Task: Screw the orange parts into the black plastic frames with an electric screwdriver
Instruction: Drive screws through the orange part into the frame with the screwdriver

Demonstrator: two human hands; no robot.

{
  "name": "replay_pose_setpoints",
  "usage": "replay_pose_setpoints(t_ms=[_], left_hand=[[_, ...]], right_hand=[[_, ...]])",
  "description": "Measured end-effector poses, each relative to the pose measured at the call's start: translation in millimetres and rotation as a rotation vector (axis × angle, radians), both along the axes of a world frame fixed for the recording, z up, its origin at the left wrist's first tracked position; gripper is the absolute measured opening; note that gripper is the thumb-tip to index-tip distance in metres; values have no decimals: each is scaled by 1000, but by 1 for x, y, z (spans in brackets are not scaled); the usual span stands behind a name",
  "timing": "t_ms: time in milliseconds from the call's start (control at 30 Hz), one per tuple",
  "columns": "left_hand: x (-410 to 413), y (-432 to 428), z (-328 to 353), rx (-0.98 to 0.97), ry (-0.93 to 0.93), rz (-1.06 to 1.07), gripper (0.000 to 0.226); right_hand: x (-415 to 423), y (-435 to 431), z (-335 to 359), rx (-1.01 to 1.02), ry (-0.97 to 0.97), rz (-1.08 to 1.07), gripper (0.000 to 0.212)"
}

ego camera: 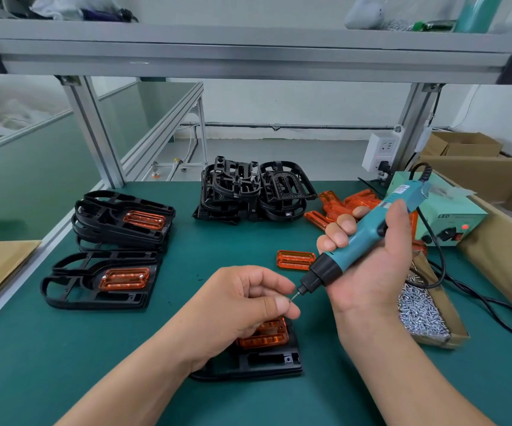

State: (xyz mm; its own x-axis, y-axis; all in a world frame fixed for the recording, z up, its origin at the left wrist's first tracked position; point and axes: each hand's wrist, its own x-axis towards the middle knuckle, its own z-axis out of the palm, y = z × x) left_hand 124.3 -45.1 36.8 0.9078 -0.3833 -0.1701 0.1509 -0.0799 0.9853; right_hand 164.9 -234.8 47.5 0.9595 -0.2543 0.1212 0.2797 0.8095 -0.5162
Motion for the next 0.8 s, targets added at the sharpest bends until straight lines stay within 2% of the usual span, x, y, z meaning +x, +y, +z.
replay_pose_setpoints(t_ms=[100,167,267,367,533,600,800], left_hand=[[0,1,2,8,-13,-14,15],[1,4,4,67,-87,25,15],[7,15,1,348,-315,156,12],[8,22,0,597,-410,160,14],[5,15,0,1045,-560,-1,48],[5,12,-2,1108,-580,-22,52],[5,10,-5,1135,-588,-9,55]], right_hand=[[1,1,-2,11,16,9,41],[1,1,-4,12,24,10,41],[3,-1,-5,-16,27,0,41],[4,-1,-7,-68,38,6,40],[4,3,-12,-172,31,55,34],[4,4,-14,-214,18,66,33],[4,6,-18,-311,-31,77,37]])
